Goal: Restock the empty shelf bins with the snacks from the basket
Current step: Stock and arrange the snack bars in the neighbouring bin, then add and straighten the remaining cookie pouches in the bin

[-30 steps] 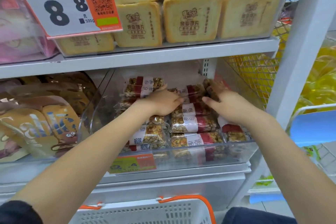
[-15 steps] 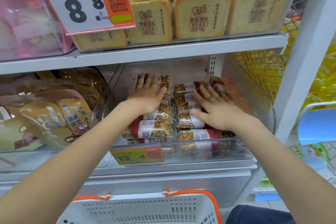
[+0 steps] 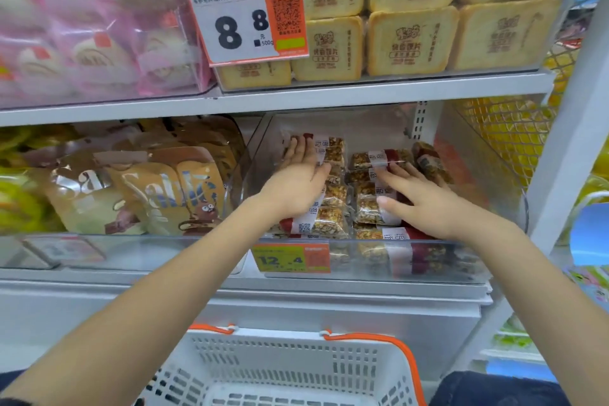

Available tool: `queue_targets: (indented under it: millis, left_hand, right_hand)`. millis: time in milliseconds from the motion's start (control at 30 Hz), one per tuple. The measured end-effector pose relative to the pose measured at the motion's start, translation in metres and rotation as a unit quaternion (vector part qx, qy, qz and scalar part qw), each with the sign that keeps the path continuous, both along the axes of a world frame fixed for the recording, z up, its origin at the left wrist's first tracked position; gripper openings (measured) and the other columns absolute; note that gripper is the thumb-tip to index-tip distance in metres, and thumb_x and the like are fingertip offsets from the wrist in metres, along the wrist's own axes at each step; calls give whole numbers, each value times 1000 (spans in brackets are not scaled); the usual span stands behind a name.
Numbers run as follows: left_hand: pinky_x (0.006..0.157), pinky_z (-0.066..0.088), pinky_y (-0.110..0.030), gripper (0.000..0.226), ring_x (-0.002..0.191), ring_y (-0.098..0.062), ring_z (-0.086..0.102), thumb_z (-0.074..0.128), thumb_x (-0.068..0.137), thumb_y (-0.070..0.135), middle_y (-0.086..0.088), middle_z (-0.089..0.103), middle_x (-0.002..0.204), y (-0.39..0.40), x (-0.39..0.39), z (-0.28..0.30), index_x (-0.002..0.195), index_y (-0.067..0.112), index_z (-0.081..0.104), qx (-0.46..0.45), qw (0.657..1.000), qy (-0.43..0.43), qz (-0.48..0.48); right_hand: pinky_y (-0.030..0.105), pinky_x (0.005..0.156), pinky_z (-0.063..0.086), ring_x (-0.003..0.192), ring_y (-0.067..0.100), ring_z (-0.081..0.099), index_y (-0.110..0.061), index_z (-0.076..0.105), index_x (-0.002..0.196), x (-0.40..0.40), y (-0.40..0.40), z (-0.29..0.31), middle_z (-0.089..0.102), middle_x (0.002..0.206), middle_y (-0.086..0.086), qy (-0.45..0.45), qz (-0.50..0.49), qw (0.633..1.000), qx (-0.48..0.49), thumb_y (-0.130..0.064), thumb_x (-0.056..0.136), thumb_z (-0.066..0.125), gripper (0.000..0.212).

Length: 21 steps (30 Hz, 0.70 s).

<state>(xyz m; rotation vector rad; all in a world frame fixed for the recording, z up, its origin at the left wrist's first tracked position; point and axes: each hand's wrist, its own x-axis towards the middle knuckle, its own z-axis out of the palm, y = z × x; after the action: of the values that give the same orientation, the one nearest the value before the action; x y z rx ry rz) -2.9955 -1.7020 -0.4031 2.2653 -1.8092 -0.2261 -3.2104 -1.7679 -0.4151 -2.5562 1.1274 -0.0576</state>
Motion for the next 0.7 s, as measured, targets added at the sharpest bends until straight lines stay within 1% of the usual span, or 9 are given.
queue_targets:
  millis: [100,167,200,300,400,467,567,600,700]
  left_hand:
    - [117,0,-27,62,146,-14,-5,20,100,42,-5,4,159,63,7,11,151,8,9,-111,983,-117,-85]
    - [118,5,-28,62,146,-15,5,18,98,44,-4,17,157,107,21,17,149,10,23,-145,963,-183,-135]
    - [118,11,-31,60,145,-17,12,21,98,42,-4,24,155,127,31,18,147,9,30,-157,958,-192,-143]
    - [114,19,-33,55,142,-20,24,29,97,38,-8,38,149,176,73,14,141,6,42,-178,964,-175,-92]
    - [114,17,-29,61,142,-18,22,26,95,44,-6,36,149,206,123,-1,142,8,41,-194,970,-146,-7]
    - [114,17,-29,58,142,-19,23,31,96,43,-5,35,150,217,151,-11,142,9,41,-220,970,-84,60]
    - [108,23,-28,40,132,-30,37,50,96,16,-16,46,139,222,192,-16,134,1,48,-288,945,4,152]
    - [104,26,-28,39,127,-34,41,53,93,8,-19,49,133,222,206,-16,131,-2,49,-302,938,18,172]
    - [102,29,-32,46,123,-33,43,59,88,5,-20,50,128,218,246,-12,132,-1,47,-307,925,58,217]
  right_hand:
    - [41,120,4,146,9,-1,-41,12,149,9,26,19,8,159,-7,-127,28,991,-32,-47,97,34,56]
    - [32,118,10,145,3,4,-43,19,148,20,51,30,16,157,-12,-198,54,978,-36,-46,96,38,55]
    - [27,116,12,143,-1,5,-45,22,146,27,64,32,18,155,-16,-218,73,973,-34,-46,96,39,53]
    - [20,112,16,139,-12,4,-50,30,140,51,103,25,19,152,-25,-239,132,962,-12,-44,95,44,47]
    - [14,109,18,139,-14,7,-53,35,132,76,130,15,20,148,-30,-264,136,955,5,-42,94,48,42]
    - [10,108,17,139,-12,9,-51,36,131,98,141,17,23,146,-30,-273,133,953,-13,-36,94,51,43]
    - [25,113,27,142,-4,12,-38,43,133,142,153,32,32,148,-19,-273,154,948,-60,-30,94,54,42]
    - [26,113,26,142,-1,14,-35,44,134,159,157,39,33,150,-15,-261,165,947,-84,-30,94,54,41]
    - [29,115,19,144,11,19,-27,43,138,213,161,61,33,152,-4,-210,184,945,-168,-33,93,57,48]
